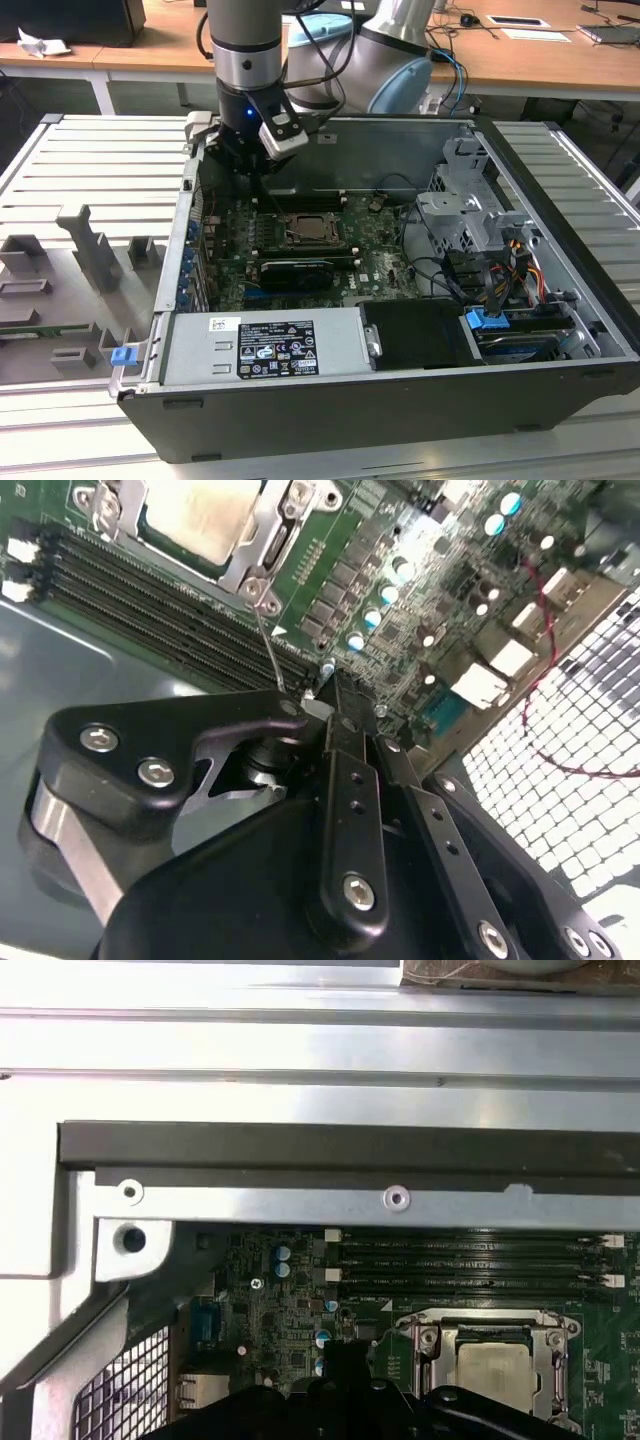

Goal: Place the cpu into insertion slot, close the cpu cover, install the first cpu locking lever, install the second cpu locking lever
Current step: 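Install the first cpu locking lever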

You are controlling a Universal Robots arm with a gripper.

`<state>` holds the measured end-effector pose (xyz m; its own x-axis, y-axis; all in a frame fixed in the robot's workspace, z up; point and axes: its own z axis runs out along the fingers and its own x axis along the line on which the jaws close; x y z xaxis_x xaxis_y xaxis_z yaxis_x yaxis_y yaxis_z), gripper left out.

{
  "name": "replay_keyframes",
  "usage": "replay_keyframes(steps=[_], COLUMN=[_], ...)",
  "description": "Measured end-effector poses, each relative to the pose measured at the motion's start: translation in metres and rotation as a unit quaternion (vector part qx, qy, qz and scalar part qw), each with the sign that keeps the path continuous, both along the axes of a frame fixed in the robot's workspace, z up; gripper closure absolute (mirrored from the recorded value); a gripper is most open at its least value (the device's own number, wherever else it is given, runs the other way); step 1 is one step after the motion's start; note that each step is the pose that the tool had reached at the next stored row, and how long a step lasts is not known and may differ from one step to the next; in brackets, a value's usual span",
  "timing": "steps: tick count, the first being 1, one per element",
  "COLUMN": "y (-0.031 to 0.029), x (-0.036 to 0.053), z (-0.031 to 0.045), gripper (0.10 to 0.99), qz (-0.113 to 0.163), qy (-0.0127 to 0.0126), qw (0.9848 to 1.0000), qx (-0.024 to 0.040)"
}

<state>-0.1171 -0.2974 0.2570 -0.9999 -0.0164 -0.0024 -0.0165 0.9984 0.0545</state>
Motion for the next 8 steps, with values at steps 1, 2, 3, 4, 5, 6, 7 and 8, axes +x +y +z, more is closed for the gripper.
replay_keyframes(steps=[1,2,3,4,5,6,7,8], y=[0.0017,0.0030,0.0044,0.0048,0.0049,0.0049,0.0049,0.0049], x=[0.0000,0.0000,0.0002,0.0009,0.0017,0.0023,0.0024,0.0024], z=[-0.0003,-0.0004,-0.0006,-0.0008,-0.0010,-0.0011,-0.0011,-0.0012], gripper=[0.980,0.980,0.980,0.980,0.980,0.980,0.980,0.980], qz=[0.000,0.000,0.001,0.001,0.002,0.002,0.002,0.002], qy=[0.0000,0.0000,0.0000,0.0000,0.0000,-0.0001,0.0000,0.0000], qw=[1.0000,1.0000,1.0000,1.0000,1.0000,1.0000,1.0000,1.0000], qx=[0.0000,-0.0001,-0.0004,-0.0004,-0.0004,-0.0004,-0.0004,-0.0004])
